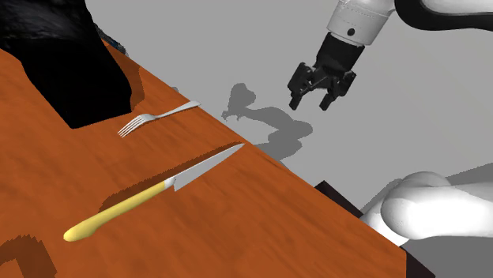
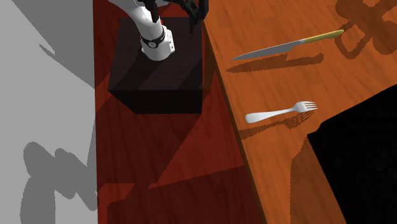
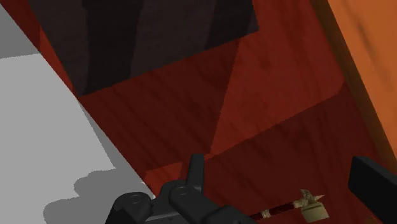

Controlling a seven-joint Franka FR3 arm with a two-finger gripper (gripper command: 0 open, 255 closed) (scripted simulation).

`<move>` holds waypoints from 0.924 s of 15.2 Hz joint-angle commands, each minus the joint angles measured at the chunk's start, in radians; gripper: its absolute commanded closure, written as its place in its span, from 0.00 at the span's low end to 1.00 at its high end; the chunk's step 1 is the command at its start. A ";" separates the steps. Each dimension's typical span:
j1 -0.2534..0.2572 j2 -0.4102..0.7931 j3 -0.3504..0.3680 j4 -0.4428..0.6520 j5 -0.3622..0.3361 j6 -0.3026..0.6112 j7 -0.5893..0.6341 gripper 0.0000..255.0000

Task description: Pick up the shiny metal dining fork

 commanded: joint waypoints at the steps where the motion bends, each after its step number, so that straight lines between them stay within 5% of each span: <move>1: -0.023 0.031 0.071 0.034 0.026 0.008 0.122 0.00; 9: -0.191 0.256 0.382 0.254 0.030 0.052 0.588 0.00; 14: -0.376 0.499 0.677 0.452 -0.103 0.065 0.937 0.00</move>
